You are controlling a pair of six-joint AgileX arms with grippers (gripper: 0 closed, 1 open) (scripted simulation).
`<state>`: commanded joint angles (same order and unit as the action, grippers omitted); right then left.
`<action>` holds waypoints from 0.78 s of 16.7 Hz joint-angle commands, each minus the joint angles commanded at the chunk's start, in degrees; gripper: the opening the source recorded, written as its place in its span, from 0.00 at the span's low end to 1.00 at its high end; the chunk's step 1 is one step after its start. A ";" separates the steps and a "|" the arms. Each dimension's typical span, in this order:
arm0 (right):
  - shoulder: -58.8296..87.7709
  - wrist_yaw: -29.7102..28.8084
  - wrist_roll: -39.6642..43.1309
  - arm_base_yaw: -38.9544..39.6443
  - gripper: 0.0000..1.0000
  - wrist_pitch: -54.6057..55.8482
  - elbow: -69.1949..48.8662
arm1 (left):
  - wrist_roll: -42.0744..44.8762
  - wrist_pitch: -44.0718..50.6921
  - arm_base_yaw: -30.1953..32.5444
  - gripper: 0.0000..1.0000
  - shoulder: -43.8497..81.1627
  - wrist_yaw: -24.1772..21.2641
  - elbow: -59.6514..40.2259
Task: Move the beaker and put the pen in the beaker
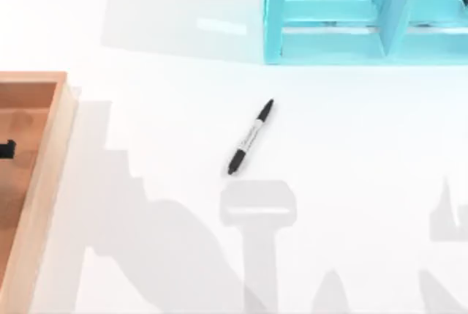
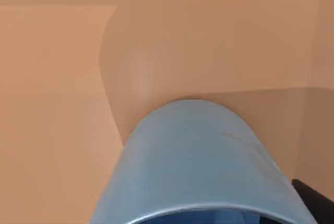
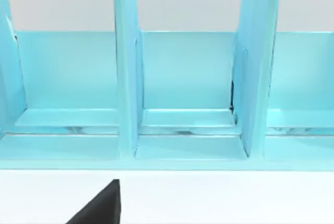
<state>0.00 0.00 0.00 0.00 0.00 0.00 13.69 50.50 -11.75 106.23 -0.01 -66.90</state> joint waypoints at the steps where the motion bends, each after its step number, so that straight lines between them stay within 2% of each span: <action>1: 0.00 0.00 0.00 0.00 1.00 0.00 0.00 | 0.00 0.00 0.00 0.00 0.00 0.00 0.00; 7: 0.00 0.00 0.00 0.00 1.00 0.00 0.00 | -0.52 0.46 0.08 0.00 -0.21 0.10 -0.81; 10: 0.00 0.00 0.00 0.00 1.00 0.00 0.00 | -4.29 3.85 1.26 0.00 -1.14 0.57 -5.73; 13: 0.00 0.00 0.00 0.00 1.00 0.00 0.00 | -10.01 9.99 5.50 0.00 -2.02 0.89 -12.42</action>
<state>0.00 0.00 0.00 0.00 0.00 0.00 3.68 60.49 -6.25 104.20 0.88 -79.32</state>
